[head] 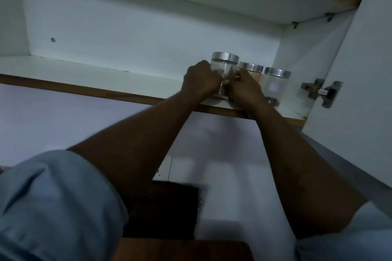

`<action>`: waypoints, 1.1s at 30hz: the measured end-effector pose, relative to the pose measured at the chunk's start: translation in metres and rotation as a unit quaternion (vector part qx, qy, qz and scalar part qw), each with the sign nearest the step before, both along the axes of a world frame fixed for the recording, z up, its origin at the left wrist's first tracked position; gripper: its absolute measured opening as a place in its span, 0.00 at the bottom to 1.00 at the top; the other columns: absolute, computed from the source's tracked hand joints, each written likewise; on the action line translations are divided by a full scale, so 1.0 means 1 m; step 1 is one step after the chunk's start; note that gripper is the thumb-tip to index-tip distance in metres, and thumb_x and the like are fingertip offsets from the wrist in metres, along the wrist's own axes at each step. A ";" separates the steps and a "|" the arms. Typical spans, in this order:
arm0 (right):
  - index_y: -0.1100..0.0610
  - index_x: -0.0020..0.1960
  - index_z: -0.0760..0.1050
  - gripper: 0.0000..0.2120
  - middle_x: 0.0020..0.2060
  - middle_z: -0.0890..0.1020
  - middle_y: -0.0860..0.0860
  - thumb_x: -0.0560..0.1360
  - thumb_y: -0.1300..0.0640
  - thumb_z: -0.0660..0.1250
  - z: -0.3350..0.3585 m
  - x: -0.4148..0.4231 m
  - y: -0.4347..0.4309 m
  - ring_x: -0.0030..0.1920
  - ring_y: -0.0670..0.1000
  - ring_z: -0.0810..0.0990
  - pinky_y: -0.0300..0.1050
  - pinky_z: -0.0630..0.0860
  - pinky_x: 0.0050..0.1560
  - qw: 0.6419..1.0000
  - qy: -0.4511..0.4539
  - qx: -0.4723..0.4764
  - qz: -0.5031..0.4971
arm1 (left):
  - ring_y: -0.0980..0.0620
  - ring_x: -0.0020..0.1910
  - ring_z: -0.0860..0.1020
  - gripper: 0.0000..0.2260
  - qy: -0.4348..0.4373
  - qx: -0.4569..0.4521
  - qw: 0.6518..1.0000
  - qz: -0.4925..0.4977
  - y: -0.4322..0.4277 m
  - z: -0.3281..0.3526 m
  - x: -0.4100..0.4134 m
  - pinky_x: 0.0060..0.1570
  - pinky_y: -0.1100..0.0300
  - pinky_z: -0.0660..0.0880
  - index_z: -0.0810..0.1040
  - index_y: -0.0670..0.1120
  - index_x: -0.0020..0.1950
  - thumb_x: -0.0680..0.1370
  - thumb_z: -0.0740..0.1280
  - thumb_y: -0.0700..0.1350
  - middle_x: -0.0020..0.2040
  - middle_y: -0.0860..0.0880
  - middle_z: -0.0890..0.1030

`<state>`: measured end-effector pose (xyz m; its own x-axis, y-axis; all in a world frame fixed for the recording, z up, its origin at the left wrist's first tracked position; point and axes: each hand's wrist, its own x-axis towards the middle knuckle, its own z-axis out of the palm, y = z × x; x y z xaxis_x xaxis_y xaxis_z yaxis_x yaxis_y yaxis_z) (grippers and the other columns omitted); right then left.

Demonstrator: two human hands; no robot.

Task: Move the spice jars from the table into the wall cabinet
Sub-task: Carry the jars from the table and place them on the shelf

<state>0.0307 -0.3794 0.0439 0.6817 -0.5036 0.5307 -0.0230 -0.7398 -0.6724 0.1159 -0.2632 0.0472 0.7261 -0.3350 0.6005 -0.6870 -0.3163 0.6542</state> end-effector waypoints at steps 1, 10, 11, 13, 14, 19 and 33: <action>0.56 0.64 0.75 0.16 0.58 0.82 0.54 0.76 0.55 0.65 0.002 0.006 -0.006 0.52 0.53 0.79 0.50 0.76 0.51 0.999 0.029 -0.042 -0.018 | 0.45 0.54 0.80 0.15 -0.011 0.036 0.999 0.002 -0.008 0.000 0.006 0.46 0.58 0.70 0.78 0.43 0.59 0.78 0.65 0.51 0.56 0.45 0.82; 0.62 0.64 0.71 0.23 0.52 0.82 0.59 0.75 0.50 0.70 -0.014 0.027 -0.018 0.46 0.56 0.78 0.43 0.64 0.35 0.978 0.002 -0.156 -0.138 | 0.42 0.58 0.79 0.18 -0.119 0.170 0.978 0.005 -0.029 -0.010 0.026 0.49 0.58 0.68 0.76 0.44 0.62 0.79 0.65 0.55 0.60 0.43 0.80; 0.62 0.66 0.69 0.25 0.53 0.82 0.59 0.75 0.50 0.70 -0.014 0.027 -0.018 0.48 0.58 0.79 0.43 0.65 0.36 0.979 0.002 -0.151 -0.137 | 0.42 0.57 0.79 0.19 -0.107 0.161 0.981 0.013 -0.029 -0.011 0.025 0.48 0.57 0.68 0.75 0.43 0.62 0.78 0.64 0.56 0.59 0.43 0.80; 0.62 0.66 0.68 0.25 0.52 0.81 0.57 0.75 0.49 0.70 -0.013 0.027 -0.019 0.48 0.57 0.78 0.43 0.66 0.36 0.981 0.021 -0.147 -0.123 | 0.42 0.55 0.80 0.20 -0.086 0.136 0.987 0.027 -0.029 -0.014 0.023 0.46 0.56 0.70 0.75 0.43 0.61 0.78 0.61 0.57 0.57 0.42 0.81; 0.61 0.64 0.70 0.23 0.50 0.80 0.56 0.76 0.49 0.69 -0.013 0.027 -0.020 0.45 0.56 0.76 0.43 0.65 0.33 0.981 0.034 -0.150 -0.116 | 0.42 0.55 0.80 0.20 -0.080 0.130 0.988 0.029 -0.028 -0.015 0.022 0.46 0.56 0.70 0.75 0.43 0.61 0.78 0.61 0.57 0.57 0.42 0.81; 0.57 0.49 0.77 0.09 0.42 0.80 0.53 0.76 0.50 0.69 -0.013 0.023 -0.014 0.40 0.51 0.76 0.40 0.63 0.31 0.977 0.053 -0.170 -0.115 | 0.42 0.53 0.80 0.16 -0.077 0.124 0.989 0.035 -0.016 -0.011 0.010 0.45 0.57 0.70 0.79 0.43 0.53 0.79 0.63 0.55 0.53 0.43 0.83; 0.47 0.45 0.76 0.06 0.37 0.81 0.41 0.74 0.58 0.68 -0.084 -0.059 0.109 0.39 0.41 0.80 0.30 0.73 0.39 0.975 -0.203 -0.089 0.013 | 0.58 0.51 0.83 0.10 -0.067 -0.097 0.989 -0.091 0.115 -0.088 -0.081 0.52 0.57 0.81 0.84 0.49 0.59 0.79 0.69 0.47 0.52 0.54 0.86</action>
<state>-0.0283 -0.2699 -0.0402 0.4083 -0.3644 0.8370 0.2392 -0.8421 -0.4833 0.0345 -0.1478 -0.0409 0.5740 -0.3213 0.7531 -0.8056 -0.0573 0.5896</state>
